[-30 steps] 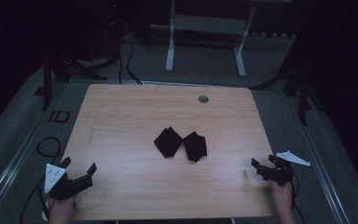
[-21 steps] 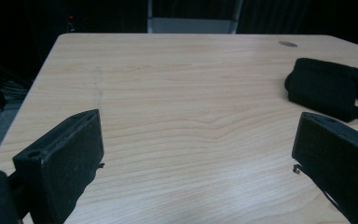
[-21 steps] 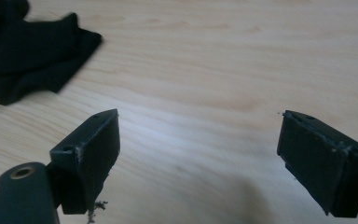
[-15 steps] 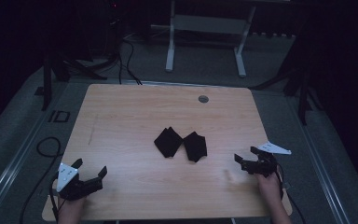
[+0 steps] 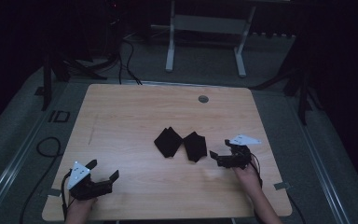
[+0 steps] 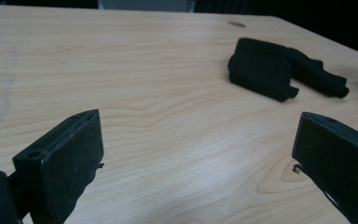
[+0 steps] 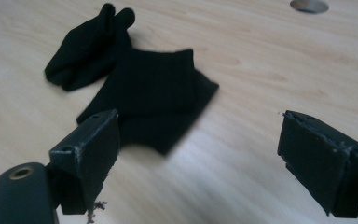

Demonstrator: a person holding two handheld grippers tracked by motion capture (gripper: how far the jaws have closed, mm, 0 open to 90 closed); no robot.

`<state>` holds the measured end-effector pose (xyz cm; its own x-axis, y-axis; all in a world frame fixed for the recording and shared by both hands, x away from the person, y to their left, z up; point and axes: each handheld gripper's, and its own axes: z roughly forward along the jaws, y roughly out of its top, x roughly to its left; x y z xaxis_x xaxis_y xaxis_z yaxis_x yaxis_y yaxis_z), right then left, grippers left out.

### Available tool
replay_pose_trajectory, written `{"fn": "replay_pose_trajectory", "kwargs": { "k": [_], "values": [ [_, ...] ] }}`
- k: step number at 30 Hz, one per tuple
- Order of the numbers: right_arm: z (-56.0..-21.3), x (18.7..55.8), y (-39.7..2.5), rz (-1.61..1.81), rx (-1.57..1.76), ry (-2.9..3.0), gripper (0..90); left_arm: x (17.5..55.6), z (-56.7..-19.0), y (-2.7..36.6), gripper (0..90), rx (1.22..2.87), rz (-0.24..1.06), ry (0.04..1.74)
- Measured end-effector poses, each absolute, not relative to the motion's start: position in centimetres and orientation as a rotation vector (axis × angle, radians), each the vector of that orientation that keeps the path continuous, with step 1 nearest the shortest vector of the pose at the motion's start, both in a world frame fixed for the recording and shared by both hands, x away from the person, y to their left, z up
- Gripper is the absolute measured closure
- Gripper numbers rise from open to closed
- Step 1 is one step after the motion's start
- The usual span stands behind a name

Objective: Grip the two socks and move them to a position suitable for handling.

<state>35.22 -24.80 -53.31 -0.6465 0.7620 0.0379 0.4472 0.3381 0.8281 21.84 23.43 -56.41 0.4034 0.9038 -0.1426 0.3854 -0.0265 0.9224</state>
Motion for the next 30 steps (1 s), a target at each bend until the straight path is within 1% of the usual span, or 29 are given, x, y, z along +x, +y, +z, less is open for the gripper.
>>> {"fn": "replay_pose_trajectory", "kwargs": {
  "k": [6,12,14,22,23,25,26,27,28,29,30],
  "values": [
    [-53.6,36.4,-21.5,1.223,0.99,2.333,12.6,21.7,-56.3,23.1,2.3,1.619,0.632,1.142],
    [-54.4,38.0,-19.4,1.189,0.972,2.372,14.4,21.6,-56.3,23.4,2.3,1.6,0.627,1.15],
    [-54.7,38.5,-18.9,1.176,0.971,2.382,18.4,21.7,-56.3,23.4,2.3,1.604,0.624,1.148],
    [-56.8,40.2,-18.0,1.06,1.0,2.436,22.7,21.8,-56.4,23.3,2.3,1.614,0.618,1.142],
    [-56.9,40.1,-18.0,1.064,0.994,2.423,24.6,21.8,-56.4,23.4,2.3,1.611,0.616,1.142],
    [-56.8,40.0,-18.0,1.053,0.989,2.419,33.3,21.8,-56.4,23.4,2.3,1.611,0.614,1.144],
    [-56.8,40.0,-18.0,1.053,0.989,2.419,33.3,21.8,-56.4,23.4,2.3,1.611,0.614,1.144],
    [-56.7,39.9,-18.0,1.055,0.986,2.419,41.5,21.8,-56.4,23.3,2.3,1.614,0.613,1.142],
    [-56.6,39.8,-18.2,1.059,0.989,2.411,57.2,21.8,-56.4,23.3,2.3,1.616,0.612,1.139],
    [-56.6,39.7,-18.2,1.062,0.995,2.402,61.8,21.7,-56.4,23.2,2.3,1.619,0.613,1.14],
    [-56.6,39.7,-18.2,1.062,0.995,2.402,61.8,21.7,-56.4,23.2,2.3,1.621,0.611,1.137]
  ]
}}
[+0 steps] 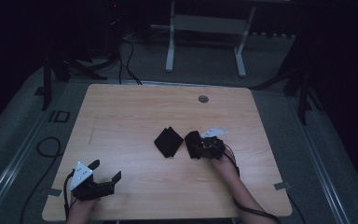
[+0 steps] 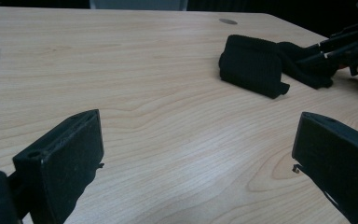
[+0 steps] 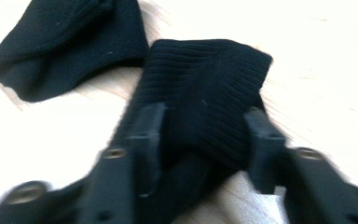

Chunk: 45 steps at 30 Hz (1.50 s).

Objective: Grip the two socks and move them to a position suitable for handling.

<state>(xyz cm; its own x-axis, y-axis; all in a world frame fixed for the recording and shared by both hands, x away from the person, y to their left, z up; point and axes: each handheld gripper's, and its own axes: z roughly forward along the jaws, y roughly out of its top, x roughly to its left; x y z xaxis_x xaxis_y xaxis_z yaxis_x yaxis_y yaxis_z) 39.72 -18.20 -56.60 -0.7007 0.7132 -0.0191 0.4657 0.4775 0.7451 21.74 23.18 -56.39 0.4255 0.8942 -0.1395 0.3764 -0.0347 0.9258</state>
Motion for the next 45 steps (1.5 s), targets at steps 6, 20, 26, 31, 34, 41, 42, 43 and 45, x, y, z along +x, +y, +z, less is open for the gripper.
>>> {"fn": "replay_pose_trajectory", "kwargs": {
  "k": [6,20,26,31,34,41,42,43,45],
  "values": [
    [-56.6,39.2,-18.0,1.065,1.005,2.385,76.6,21.7,-56.4,23.2,2.3,1.619,0.61,1.135],
    [-51.4,33.7,-18.6,1.29,0.923,2.347,77.5,21.6,-56.3,23.3,2.3,1.618,0.609,1.134],
    [-52.3,30.0,-18.0,1.287,0.862,2.449,77.3,21.5,-56.3,23.3,2.3,1.619,0.615,1.127],
    [-53.2,28.4,-18.1,1.299,0.857,2.456,76.9,21.6,-56.3,23.3,2.3,1.616,0.614,1.128],
    [-53.6,28.0,-18.2,1.299,0.872,2.463,76.5,21.6,-56.3,23.2,2.3,1.62,0.617,1.126],
    [-54.7,28.0,-17.5,1.283,0.882,2.478,76.2,21.6,-56.3,23.4,2.3,1.614,0.615,1.129],
    [-54.9,28.1,-17.4,1.276,0.878,2.484,76.1,21.6,-56.3,23.4,2.3,1.613,0.615,1.128],
    [-54.9,28.1,-17.4,1.276,0.878,2.484,76.1,21.6,-56.3,23.4,2.3,1.614,0.614,1.127],
    [-55.6,28.0,-17.0,1.267,0.873,2.496,75.9,21.6,-56.3,23.4,2.3,1.615,0.615,1.125]
  ]
}}
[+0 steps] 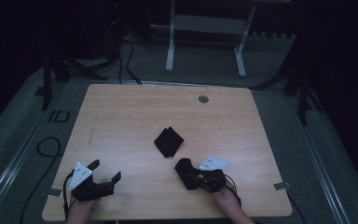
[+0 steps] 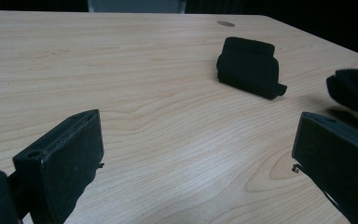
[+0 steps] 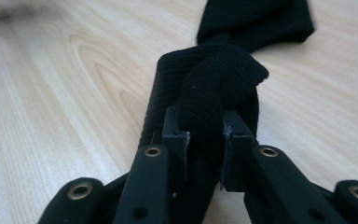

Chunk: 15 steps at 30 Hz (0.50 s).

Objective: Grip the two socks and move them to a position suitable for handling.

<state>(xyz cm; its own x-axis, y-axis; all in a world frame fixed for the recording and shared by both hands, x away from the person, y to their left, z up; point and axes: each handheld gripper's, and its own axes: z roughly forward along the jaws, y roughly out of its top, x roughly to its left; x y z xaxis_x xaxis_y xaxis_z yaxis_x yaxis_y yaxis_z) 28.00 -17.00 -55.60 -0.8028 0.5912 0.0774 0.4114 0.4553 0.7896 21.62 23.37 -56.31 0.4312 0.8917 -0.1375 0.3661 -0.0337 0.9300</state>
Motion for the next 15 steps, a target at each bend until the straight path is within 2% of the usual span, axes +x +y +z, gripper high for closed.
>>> {"fn": "replay_pose_trajectory", "kwargs": {
  "k": [4,10,12,13,15],
  "values": [
    [-57.0,28.1,-16.5,1.203,0.868,2.526,75.1,21.6,-56.3,23.4,2.3,1.619,0.614,1.12],
    [-57.0,28.1,-16.5,1.207,0.865,2.526,72.3,21.6,-56.3,23.3,2.3,1.618,0.61,1.115],
    [-57.0,28.1,-16.5,1.214,0.878,2.537,65.6,21.5,-56.3,23.2,2.3,1.621,0.609,1.109],
    [-57.0,28.1,-16.5,1.214,0.878,2.537,65.6,21.5,-56.3,23.2,2.3,1.621,0.609,1.109],
    [-56.7,28.0,-16.5,1.221,0.897,2.567,52.5,21.5,-56.3,23.1,2.3,1.626,0.612,1.1]
  ]
}}
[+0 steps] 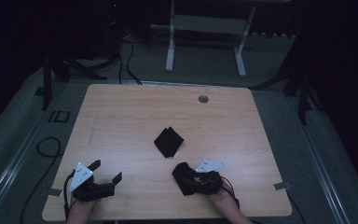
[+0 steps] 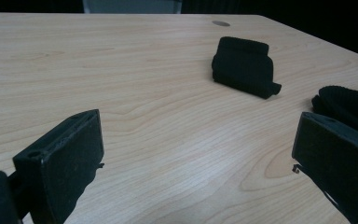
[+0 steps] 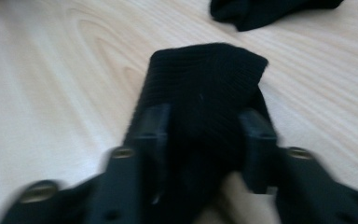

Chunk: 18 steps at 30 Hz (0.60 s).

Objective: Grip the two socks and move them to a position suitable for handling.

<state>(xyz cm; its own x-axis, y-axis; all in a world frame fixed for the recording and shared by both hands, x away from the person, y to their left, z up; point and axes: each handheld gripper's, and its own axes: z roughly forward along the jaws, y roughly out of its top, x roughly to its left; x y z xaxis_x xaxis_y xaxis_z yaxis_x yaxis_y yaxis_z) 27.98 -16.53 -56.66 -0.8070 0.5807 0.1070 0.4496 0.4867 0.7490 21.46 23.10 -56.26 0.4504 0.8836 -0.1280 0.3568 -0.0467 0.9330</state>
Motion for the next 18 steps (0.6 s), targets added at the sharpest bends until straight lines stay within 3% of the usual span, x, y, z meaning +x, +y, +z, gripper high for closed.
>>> {"fn": "replay_pose_trajectory", "kwargs": {
  "k": [1,2,3,5,8,12,18],
  "values": [
    [-55.9,27.6,-16.8,1.24,0.901,2.566,42.6,21.4,-56.2,22.9,2.3,1.628,0.612,1.085],
    [-55.9,27.6,-16.8,1.24,0.901,2.566,42.6,21.4,-56.2,22.9,2.3,1.628,0.612,1.085],
    [-54.8,27.1,-17.4,1.285,0.91,2.552,32.0,21.4,-56.2,22.8,2.3,1.631,0.617,1.074],
    [-53.6,26.7,-18.0,1.299,0.906,2.495,29.2,21.6,-55.9,22.1,2.3,1.645,0.613,1.044],
    [-53.0,26.7,-18.4,1.305,0.918,2.463,29.2,21.7,-55.8,21.8,2.3,1.641,0.599,1.042],
    [-52.8,27.4,-18.2,1.333,0.969,2.496,28.5,22.6,-55.5,18.6,2.3,1.674,0.42,1.046],
    [-55.2,26.8,-15.2,1.146,0.756,2.586,39.2,23.5,-55.9,15.1,4.2,1.767,0.308,0.996]
  ]
}}
